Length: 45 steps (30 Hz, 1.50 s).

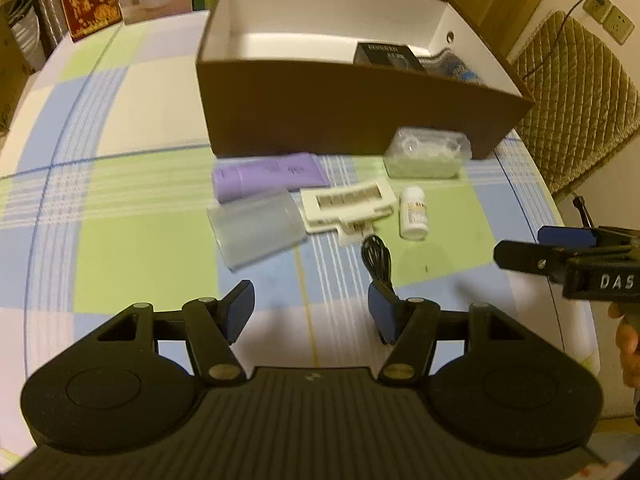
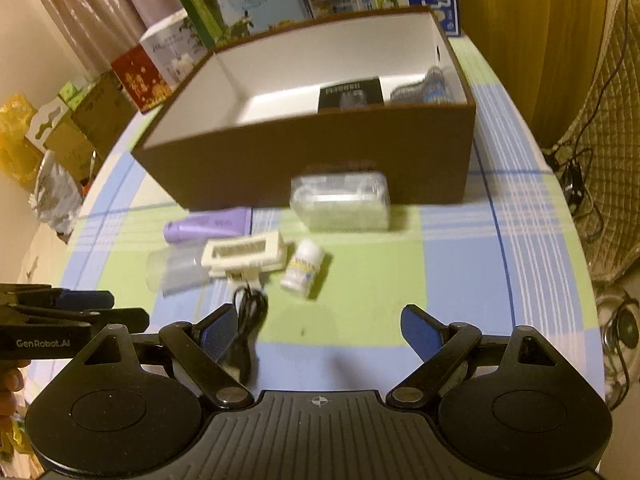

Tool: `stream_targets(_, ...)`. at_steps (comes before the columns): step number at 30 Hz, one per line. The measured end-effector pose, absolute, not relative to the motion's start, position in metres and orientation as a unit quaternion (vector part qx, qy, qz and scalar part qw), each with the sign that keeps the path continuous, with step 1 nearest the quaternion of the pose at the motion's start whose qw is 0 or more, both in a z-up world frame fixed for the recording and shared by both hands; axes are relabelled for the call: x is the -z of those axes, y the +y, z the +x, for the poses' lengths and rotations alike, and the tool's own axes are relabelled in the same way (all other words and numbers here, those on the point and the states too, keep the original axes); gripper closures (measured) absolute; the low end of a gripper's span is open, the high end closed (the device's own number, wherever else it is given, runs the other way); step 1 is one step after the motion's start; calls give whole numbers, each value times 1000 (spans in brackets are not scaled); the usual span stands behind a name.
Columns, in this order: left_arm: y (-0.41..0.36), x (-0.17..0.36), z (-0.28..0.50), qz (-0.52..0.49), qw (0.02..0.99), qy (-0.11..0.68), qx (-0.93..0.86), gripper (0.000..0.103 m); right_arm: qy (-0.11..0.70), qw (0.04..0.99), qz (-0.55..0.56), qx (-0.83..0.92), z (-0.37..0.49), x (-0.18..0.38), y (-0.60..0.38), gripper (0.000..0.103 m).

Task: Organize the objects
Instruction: 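Release the swab bag with the left tool and withdraw both tools from the box, then lower the right tool onto the black USB cable and close on it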

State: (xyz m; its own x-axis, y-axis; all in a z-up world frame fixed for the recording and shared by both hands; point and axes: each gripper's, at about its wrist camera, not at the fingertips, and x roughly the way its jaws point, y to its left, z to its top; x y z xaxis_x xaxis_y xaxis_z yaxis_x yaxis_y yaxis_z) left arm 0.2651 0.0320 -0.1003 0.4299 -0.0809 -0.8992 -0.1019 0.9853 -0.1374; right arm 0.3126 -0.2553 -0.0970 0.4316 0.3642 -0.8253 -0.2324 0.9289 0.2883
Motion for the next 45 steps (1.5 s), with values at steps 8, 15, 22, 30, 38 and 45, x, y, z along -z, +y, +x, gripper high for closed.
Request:
stream_targets(8,36,113,257,-80,833,548,-21,45,521,830,46,-193,301,118,-235,19)
stream_targets(15,48,124,251,-81,827,555,-40,45,527,819,19,-228,305,132,-205,52)
stream_targets(22,60,132,249,-88,820,563,-54,45,546,798,4,-255,308,153,-176,63)
stream_targets(30,64,134,251,-93,820,562,-52,45,548,794,-22,-263,307,166,-166,74)
stream_targets(38,62,137,257,-95,822,560,-38,45,557,795,-24,-239,301,163,-196,74)
stream_targets(45,59,141,262,-90,820,564,-28,45,549,803,-21,-231,297,162,-210,75)
